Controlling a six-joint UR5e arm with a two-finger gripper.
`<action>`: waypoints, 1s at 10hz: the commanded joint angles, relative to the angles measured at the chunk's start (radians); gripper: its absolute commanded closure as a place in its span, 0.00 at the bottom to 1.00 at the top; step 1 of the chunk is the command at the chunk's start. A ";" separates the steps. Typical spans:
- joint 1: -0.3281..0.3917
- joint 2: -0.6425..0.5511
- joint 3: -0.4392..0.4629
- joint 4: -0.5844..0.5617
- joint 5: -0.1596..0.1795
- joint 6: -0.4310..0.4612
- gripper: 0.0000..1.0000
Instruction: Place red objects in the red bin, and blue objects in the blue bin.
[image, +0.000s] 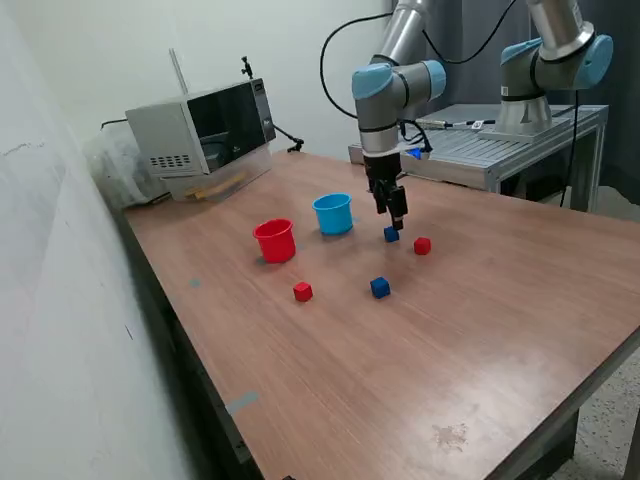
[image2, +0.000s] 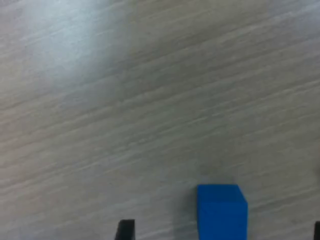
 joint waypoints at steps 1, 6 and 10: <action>-0.013 0.010 0.002 0.002 0.000 0.000 0.00; -0.008 0.030 -0.001 0.002 0.000 -0.002 1.00; 0.004 0.028 -0.010 0.008 -0.002 -0.029 1.00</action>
